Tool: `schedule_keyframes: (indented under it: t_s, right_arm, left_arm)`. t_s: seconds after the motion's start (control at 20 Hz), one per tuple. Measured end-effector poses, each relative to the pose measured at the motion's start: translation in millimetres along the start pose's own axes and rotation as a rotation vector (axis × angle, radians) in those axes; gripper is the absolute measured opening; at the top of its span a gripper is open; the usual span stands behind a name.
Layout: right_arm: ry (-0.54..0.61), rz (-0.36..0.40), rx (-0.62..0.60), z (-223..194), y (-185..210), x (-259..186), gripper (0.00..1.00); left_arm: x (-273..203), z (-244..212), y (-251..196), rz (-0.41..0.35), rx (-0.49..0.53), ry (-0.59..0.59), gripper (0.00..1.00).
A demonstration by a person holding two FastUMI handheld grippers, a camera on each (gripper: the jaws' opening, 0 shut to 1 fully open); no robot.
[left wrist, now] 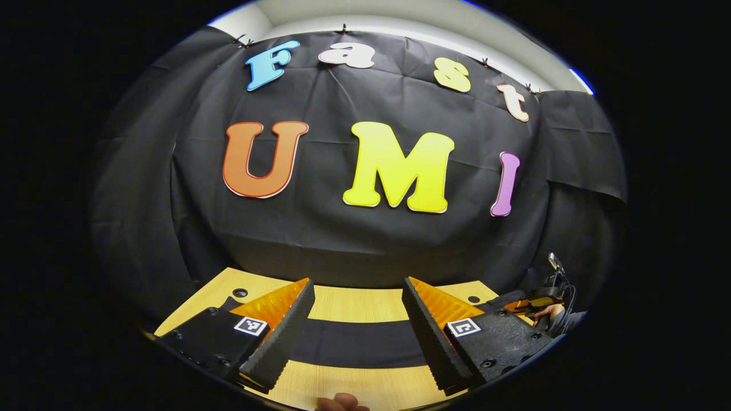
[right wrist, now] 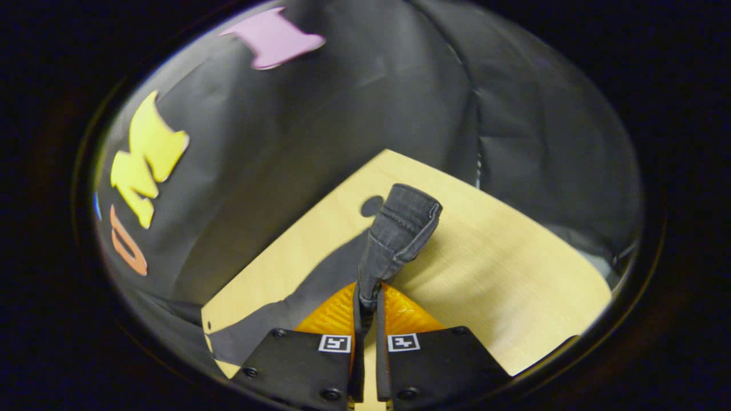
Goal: Grasp the waist and the cuffs of the jeans and fold them to make the two legs overlap; first hold the waist and fold one-third of the jeans toward the cuffs, then hold the cuffs and fold the remaining one-third in the same direction to finish folding.
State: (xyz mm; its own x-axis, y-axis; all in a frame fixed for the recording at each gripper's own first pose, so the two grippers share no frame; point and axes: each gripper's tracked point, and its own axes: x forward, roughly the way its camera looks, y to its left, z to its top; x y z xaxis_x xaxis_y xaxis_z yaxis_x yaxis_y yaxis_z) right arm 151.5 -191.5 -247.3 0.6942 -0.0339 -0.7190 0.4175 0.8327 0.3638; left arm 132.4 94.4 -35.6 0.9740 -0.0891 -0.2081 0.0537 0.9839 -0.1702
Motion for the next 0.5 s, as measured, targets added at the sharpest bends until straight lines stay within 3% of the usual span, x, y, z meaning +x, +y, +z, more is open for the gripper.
schedule_keyframes:
  t_s: [0.05,0.1,0.4,0.5]
  right_arm:
    - [-0.02,0.018,-0.05,2,17,-7,0.04]
    - [-0.043,0.037,-0.096,6,34,-13,0.13]
    - [-0.134,0.17,-0.3,0,153,-26,0.05]
    - [-0.15,0.2,-0.374,-13,185,-29,0.09]
  left_arm:
    - [0,0,3,0.009,-0.005,-0.002,0.98]
    - [-2,-1,8,0.019,-0.007,-0.002,0.98]
    - [-10,-8,30,0.088,-0.06,0.013,0.98]
    - [-14,-9,41,0.109,-0.075,0.018,0.98]
